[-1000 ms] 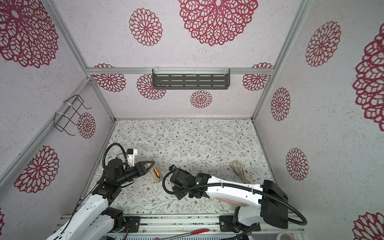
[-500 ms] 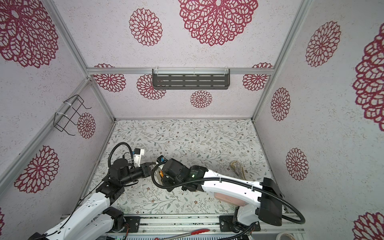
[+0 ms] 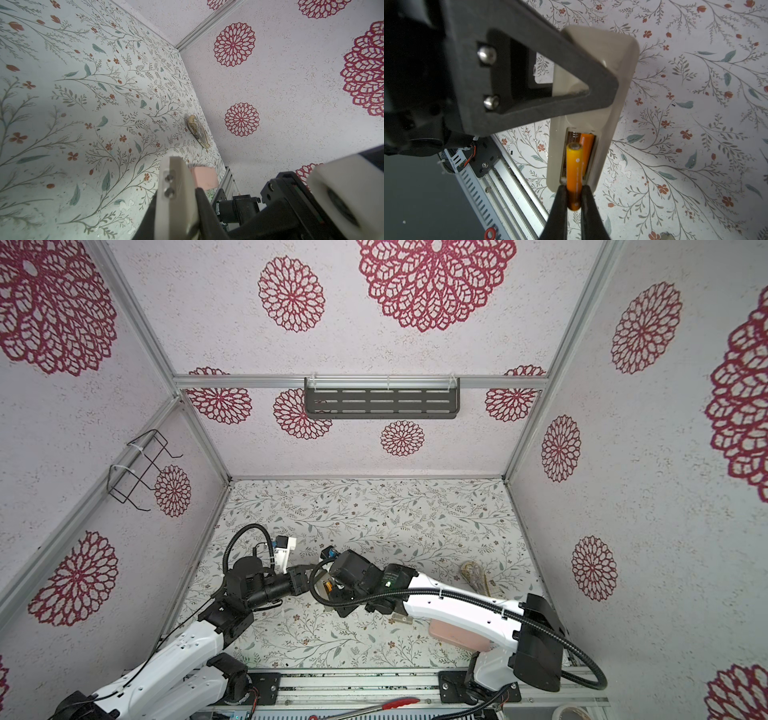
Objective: Load the batteries into the remote control
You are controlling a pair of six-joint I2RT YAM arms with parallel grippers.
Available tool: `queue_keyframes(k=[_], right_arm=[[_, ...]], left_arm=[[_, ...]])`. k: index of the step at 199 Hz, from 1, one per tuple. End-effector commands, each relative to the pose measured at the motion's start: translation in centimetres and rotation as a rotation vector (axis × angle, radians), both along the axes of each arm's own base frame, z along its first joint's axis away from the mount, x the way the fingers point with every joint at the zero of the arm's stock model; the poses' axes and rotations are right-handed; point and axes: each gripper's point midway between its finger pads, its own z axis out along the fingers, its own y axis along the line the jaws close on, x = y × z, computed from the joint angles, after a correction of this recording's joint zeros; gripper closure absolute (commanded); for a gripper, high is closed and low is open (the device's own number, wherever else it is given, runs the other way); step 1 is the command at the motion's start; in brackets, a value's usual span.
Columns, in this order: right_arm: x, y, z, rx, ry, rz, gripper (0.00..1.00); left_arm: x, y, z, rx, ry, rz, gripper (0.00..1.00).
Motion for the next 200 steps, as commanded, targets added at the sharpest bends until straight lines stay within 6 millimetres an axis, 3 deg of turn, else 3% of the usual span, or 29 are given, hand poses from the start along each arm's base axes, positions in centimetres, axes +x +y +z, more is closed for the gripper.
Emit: queue_keyframes(k=[1, 74, 200], right_arm=[[-0.2, -0.1, 0.3, 0.01, 0.031, -0.01, 1.0], [0.4, -0.6, -1.1, -0.036, 0.069, -0.037, 1.0], [1.4, -0.3, -1.7, -0.089, 0.113, -0.049, 1.0]], left_arm=[[0.6, -0.3, 1.9, -0.032, -0.069, 0.002, 1.0], [0.6, -0.5, 1.8, -0.051, -0.071, -0.003, 1.0], [0.5, -0.7, 1.2, -0.064, -0.065, -0.012, 1.0]])
